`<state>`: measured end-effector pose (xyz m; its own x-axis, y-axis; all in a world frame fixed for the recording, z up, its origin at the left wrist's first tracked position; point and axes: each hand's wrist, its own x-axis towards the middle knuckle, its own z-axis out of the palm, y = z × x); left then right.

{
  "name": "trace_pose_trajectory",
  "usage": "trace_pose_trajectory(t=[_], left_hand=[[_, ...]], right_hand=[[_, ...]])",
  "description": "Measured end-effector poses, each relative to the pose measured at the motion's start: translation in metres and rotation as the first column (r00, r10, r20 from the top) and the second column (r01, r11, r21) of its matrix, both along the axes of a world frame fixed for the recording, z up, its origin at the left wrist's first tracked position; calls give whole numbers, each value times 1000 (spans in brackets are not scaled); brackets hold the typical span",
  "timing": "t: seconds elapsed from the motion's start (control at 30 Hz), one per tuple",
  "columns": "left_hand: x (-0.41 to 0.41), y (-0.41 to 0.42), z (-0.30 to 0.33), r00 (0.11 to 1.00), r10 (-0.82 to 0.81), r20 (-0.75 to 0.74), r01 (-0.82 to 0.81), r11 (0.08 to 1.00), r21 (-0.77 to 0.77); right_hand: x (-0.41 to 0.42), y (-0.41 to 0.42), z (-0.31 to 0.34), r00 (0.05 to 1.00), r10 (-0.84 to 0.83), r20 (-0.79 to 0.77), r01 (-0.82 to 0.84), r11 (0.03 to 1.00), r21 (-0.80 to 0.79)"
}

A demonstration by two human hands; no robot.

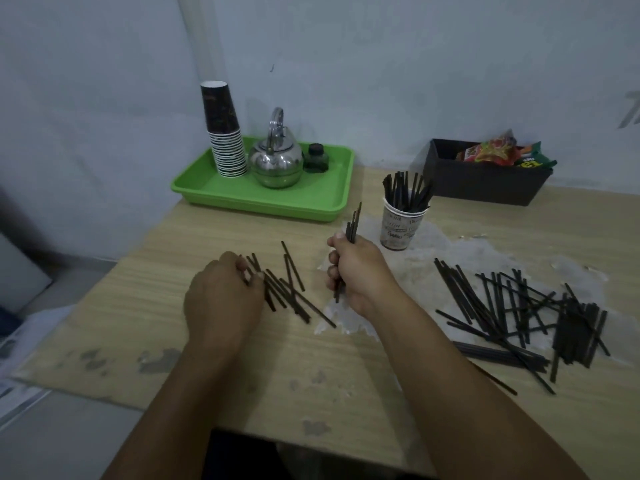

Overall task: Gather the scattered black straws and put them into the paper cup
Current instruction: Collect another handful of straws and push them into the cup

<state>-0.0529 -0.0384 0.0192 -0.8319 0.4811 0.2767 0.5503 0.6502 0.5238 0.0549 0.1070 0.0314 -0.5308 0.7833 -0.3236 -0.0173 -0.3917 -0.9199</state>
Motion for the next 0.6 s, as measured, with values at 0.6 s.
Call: trace_pose_trajectory(t=[0.6], left_hand=[[-9,18,0,989,-148,-10,145,979,-142]], right_hand=[[0,0,-18,999,47,10,-47,998,42]])
